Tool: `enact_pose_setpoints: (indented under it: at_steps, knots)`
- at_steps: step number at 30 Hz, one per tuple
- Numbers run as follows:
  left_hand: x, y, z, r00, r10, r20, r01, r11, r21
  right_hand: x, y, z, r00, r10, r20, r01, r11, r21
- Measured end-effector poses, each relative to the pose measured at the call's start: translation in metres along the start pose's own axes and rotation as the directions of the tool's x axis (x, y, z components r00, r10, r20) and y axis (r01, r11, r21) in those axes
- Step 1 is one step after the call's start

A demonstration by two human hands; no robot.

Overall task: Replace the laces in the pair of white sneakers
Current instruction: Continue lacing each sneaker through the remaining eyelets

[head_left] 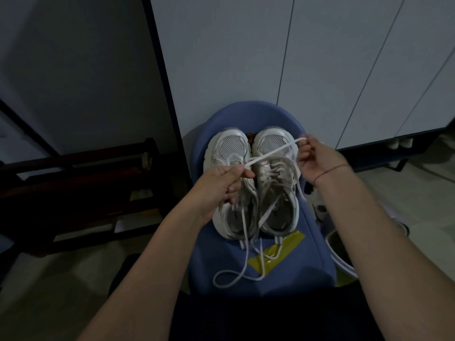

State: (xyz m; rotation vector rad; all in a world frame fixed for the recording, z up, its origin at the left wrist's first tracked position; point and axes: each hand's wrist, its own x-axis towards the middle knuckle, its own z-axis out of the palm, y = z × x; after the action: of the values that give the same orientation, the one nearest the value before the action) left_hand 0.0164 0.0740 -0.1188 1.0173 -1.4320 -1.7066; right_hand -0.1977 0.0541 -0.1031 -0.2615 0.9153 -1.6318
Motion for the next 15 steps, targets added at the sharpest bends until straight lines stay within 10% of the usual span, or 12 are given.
enact_pose_setpoints:
  at_steps: [3, 8, 15]
  knots:
    - [0.001, -0.001, -0.004, 1.0, 0.001, -0.008, 0.0, 1.0, 0.022, 0.007, -0.004, -0.011, 0.998, 0.065, -0.014, -0.063, 0.995, 0.08]
    - [0.004, -0.002, 0.001, 1.0, -0.004, -0.006, 0.005, 1.0, 0.002, -0.021, 0.038, 0.01, 0.919, 0.329, 0.216, -0.13, 0.772, -0.622]
    - [0.005, -0.002, 0.004, 0.999, -0.03, -0.015, 0.03, 0.999, 0.013, -0.029, 0.042, 0.016, 0.879, 0.343, 0.331, 0.062, 0.607, -0.792]
